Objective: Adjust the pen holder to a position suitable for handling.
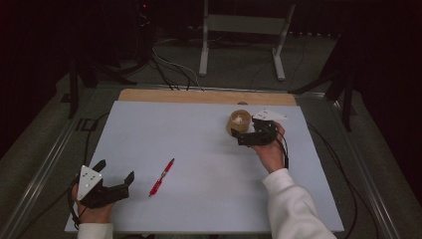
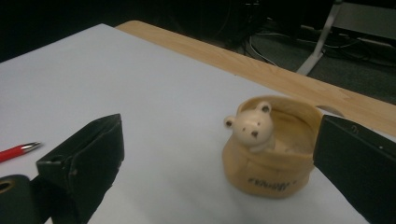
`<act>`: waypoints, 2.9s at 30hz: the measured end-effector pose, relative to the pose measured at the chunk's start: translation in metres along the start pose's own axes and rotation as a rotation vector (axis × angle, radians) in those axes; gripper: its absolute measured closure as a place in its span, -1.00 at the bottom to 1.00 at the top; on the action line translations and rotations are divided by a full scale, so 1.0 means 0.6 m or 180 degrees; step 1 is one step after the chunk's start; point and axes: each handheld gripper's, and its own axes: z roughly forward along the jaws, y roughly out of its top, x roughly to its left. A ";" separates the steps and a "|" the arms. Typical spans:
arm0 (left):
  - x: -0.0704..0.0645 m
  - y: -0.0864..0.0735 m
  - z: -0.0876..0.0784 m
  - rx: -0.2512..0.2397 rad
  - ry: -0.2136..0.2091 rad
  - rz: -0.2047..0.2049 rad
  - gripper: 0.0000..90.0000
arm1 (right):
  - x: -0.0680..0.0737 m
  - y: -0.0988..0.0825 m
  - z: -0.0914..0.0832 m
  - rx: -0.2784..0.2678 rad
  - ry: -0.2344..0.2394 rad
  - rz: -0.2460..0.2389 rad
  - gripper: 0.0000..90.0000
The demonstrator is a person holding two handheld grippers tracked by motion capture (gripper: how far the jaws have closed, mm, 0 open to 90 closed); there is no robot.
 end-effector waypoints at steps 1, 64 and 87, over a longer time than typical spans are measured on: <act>0.000 0.000 0.000 -0.0003 -0.0005 -0.0003 -0.99 | -0.002 0.001 0.006 0.0009 -0.0003 0.0001 -0.95; -0.001 -0.001 0.001 0.0012 -0.0029 -0.0027 -0.99 | 0.152 -0.023 0.043 0.0522 0.0259 -0.0919 0.26; -0.001 -0.002 0.001 0.0017 -0.0031 -0.0033 -0.99 | 0.165 -0.018 0.021 0.0398 0.0563 -0.0631 -0.58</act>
